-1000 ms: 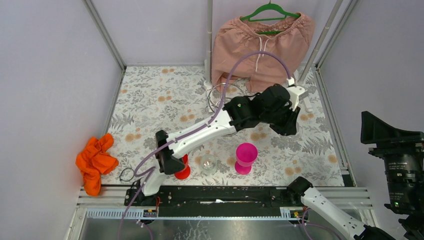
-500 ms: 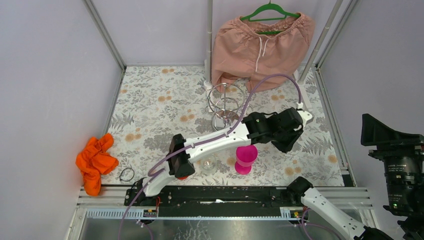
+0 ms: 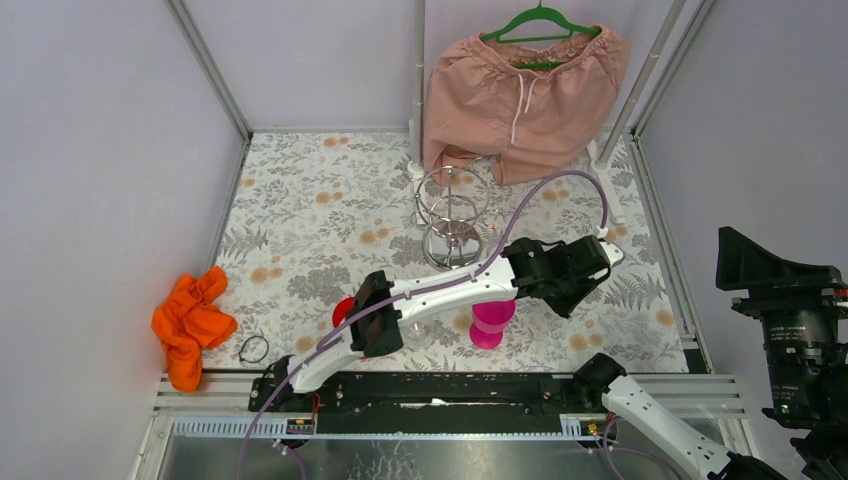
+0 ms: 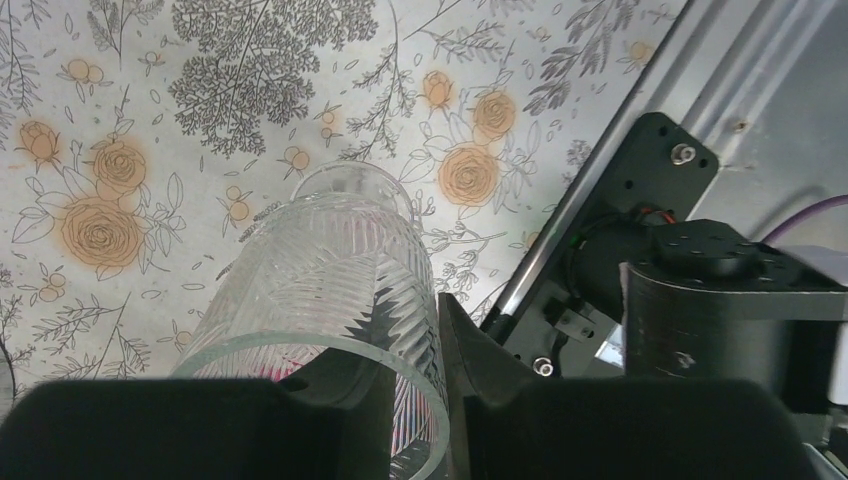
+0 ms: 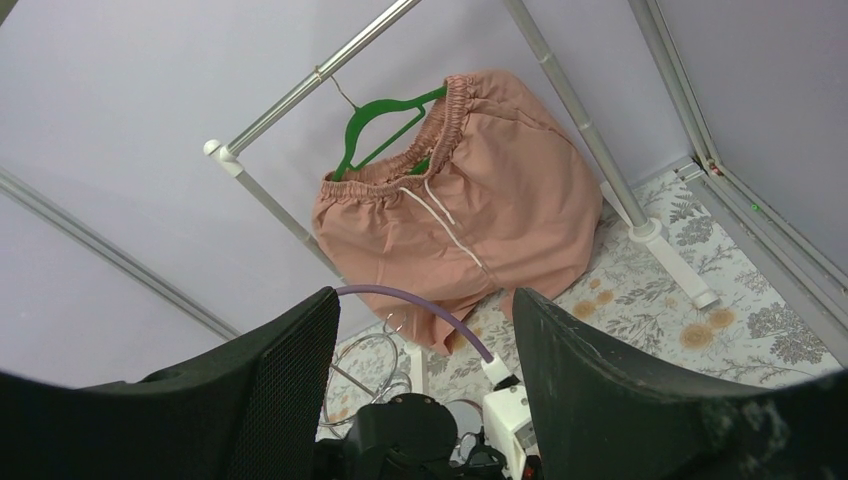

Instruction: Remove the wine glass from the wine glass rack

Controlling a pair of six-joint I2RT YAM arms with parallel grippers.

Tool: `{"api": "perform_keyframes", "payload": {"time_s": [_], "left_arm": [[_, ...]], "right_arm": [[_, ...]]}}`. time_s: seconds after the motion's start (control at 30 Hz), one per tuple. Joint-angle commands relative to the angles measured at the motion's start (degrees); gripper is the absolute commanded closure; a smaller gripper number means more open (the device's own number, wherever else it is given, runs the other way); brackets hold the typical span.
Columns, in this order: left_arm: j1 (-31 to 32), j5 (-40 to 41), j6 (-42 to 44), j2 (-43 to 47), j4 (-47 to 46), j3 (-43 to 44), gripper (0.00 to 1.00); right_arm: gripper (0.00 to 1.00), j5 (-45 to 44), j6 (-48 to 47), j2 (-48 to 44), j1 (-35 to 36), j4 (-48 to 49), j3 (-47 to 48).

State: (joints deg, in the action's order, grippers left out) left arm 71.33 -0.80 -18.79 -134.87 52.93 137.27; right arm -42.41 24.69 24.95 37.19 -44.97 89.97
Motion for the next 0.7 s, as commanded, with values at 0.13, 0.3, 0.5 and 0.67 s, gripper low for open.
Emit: {"api": "perform_keyframes", "payload": {"time_s": [0.13,0.3,0.5,0.67], "left_arm": [[0.3,2.3,2.8,-2.3,1.1,2.9,1.00],[0.3,1.3,3.1,-3.2,2.0,3.2,1.00],[0.5,1.1,2.8,-4.1,2.5,2.9,1.00],[1.2,1.1,3.0,-5.0,3.1,2.7,1.00]], "right_arm": [[0.28,0.4,0.0,0.1,0.4,0.9,1.2],[0.28,0.4,0.2,-0.4,0.4,1.0,0.8],[0.28,0.3,0.4,-0.6,0.4,1.2,0.4],[0.28,0.1,0.4,-0.9,0.5,1.2,0.2]]}}
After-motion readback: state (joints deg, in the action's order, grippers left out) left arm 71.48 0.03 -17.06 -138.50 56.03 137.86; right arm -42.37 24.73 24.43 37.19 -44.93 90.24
